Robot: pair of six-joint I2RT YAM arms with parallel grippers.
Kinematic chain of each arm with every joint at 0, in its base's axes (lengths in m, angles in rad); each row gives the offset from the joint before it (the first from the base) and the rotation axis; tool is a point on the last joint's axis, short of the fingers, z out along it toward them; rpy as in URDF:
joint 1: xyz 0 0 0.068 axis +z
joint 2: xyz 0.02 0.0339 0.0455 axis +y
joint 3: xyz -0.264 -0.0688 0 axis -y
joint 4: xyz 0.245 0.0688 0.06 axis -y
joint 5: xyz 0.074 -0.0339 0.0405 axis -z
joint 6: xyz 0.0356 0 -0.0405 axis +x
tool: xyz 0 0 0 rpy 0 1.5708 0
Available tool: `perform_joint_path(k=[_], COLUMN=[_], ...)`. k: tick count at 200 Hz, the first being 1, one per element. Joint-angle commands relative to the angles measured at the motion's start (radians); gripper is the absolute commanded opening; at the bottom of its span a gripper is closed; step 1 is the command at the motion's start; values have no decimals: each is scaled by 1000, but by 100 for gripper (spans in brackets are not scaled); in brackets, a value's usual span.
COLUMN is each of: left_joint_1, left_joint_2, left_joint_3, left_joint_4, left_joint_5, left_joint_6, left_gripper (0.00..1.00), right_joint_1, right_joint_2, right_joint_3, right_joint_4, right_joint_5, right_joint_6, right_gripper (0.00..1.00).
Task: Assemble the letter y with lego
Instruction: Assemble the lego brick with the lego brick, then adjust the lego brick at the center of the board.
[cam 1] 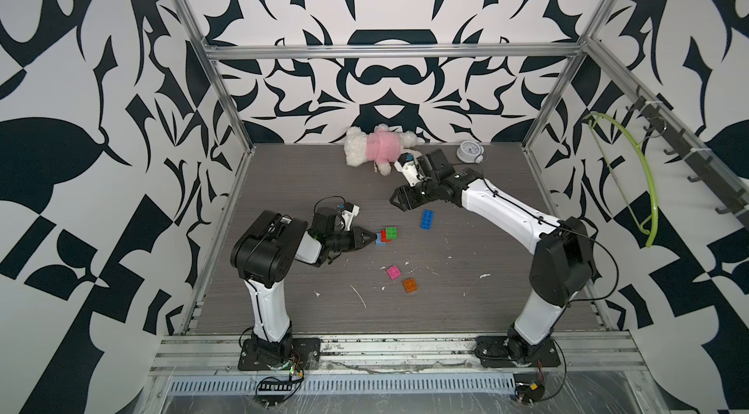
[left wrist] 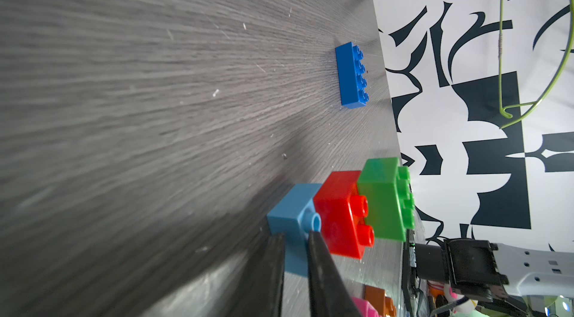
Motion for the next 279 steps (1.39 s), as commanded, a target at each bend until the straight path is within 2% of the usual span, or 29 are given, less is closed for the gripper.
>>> perform_joint_path(k=[1,58,124,279], left_joint_1=[-13,-13,-13,-13], left_joint_2=[44,38,37,-9], left_joint_3=[-33,-33,-33,-23], left_joint_4=[-202,-203,-204,-194], left_joint_5=[-74,-76,-73,-50], left_joint_6=[30,33,32,14], left_gripper=[18,18,18,27], right_joint_1=[-1,16,31,45], right_joint_2=[-9,44,69,70], right_joint_3=[-95,-190,-225,-249], right_joint_4=[81,251,267,310], right_joint_5=[-136,-206,-197,-238], right_joint_6=[333,449,464,513], right_gripper=[57,58,59,51])
